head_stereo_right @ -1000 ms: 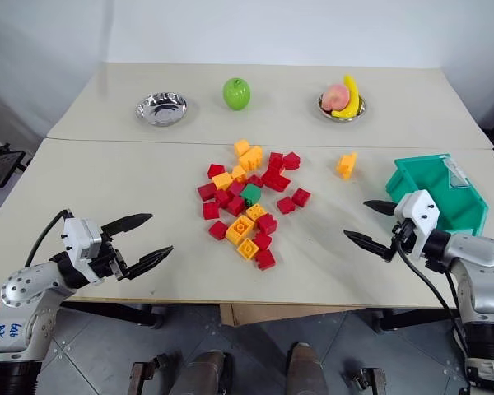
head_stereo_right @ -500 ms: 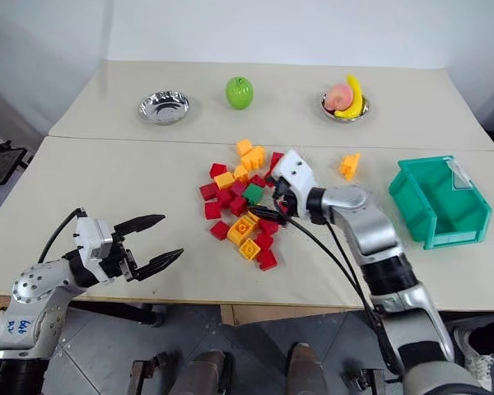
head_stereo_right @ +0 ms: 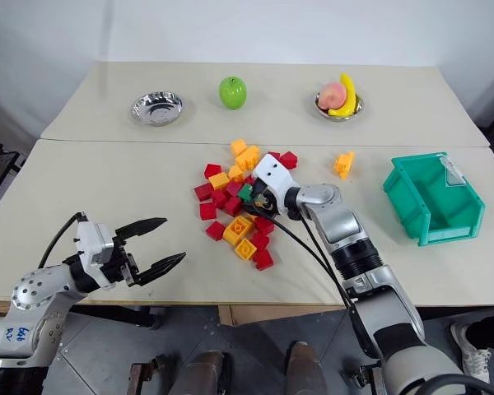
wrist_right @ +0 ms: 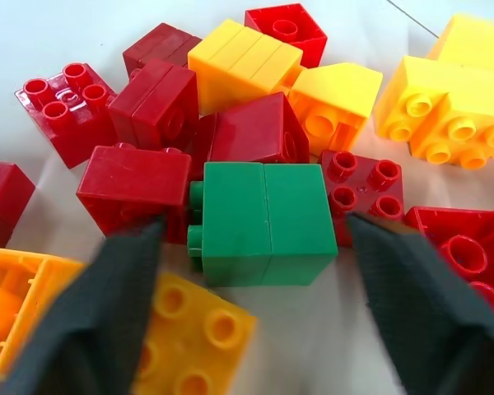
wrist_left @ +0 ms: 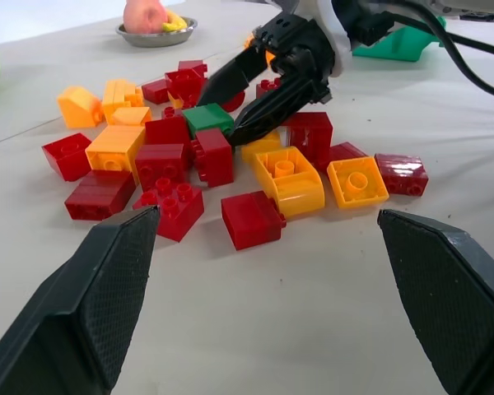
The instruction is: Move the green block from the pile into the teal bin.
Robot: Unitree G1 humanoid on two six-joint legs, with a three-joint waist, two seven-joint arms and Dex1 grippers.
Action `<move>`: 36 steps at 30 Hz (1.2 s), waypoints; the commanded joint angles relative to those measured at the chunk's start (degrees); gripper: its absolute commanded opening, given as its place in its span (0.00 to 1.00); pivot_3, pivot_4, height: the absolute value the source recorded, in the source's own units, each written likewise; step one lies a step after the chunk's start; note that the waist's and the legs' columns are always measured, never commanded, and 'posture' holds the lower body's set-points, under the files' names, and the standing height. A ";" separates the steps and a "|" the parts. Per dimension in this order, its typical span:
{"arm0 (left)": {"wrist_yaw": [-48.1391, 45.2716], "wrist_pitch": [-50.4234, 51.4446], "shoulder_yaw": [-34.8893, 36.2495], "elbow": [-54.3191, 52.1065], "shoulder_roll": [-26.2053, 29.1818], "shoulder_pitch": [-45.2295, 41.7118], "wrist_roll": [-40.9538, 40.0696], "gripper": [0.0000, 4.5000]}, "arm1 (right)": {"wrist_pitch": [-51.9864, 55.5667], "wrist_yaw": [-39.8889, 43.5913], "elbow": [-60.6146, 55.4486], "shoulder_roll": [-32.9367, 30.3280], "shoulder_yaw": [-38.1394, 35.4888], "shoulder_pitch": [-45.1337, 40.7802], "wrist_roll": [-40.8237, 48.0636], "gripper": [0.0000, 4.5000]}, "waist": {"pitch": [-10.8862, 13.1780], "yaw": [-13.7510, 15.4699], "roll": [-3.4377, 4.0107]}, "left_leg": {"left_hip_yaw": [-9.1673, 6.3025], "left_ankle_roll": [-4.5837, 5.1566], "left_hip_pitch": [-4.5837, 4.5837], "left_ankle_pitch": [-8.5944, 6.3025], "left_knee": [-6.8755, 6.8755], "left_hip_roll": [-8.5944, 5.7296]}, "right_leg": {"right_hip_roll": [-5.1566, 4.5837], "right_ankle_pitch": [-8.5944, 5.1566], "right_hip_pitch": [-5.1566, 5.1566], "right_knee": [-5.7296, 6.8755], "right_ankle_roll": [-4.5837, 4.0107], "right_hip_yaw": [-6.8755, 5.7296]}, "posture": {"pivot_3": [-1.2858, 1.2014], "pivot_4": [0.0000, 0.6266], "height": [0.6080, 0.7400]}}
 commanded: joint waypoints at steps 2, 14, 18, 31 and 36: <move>0.47 -0.20 0.19 -1.91 -0.49 0.32 -0.90 1.00 | -1.32 0.23 -0.07 0.28 -1.39 -0.92 -0.14 0.45 | 0.00 0.01 0.00 | 0.00 0.00 0.00 0.00 0.00 0.00 | 0.00 0.00 0.00 0.00 0.00 0.00 | 0.52 0.24 1.00; -0.64 1.20 -5.43 -2.23 -4.30 -6.52 -2.53 1.00 | -14.23 2.55 -13.51 -10.37 -21.52 10.13 10.19 0.46 | 0.00 0.75 0.00 | 0.01 0.03 -0.04 -0.02 0.00 -0.03 | -0.02 0.00 0.02 -0.06 0.00 -0.02 | 0.52 0.24 1.00; -0.63 1.25 -7.97 -1.14 -6.65 -9.56 -2.23 1.00 | -16.95 -1.89 -15.38 -17.53 -32.35 15.98 10.66 0.46 | 0.00 1.49 0.00 | 0.09 0.04 -0.04 -0.03 0.01 -0.03 | -0.02 0.00 0.03 -0.09 0.01 0.00 | 0.52 0.24 1.00; -2.92 -2.30 -11.11 6.56 -9.62 -15.23 0.29 1.00 | -22.03 -6.91 1.40 -31.12 -46.34 29.35 8.64 0.46 | -0.01 0.38 0.01 | 0.41 0.09 0.14 -0.03 0.04 0.05 | 0.01 0.02 0.15 -0.07 0.04 0.14 | 0.52 0.24 1.00; -3.03 -2.50 -9.47 6.91 -8.23 -14.82 0.13 1.00 | -23.95 -4.12 2.51 -31.36 -46.74 29.77 10.86 0.81 | -0.01 0.19 0.03 | 0.42 0.11 0.14 -0.04 0.04 0.04 | 0.00 0.03 0.15 -0.11 0.06 0.17 | 0.52 0.24 1.00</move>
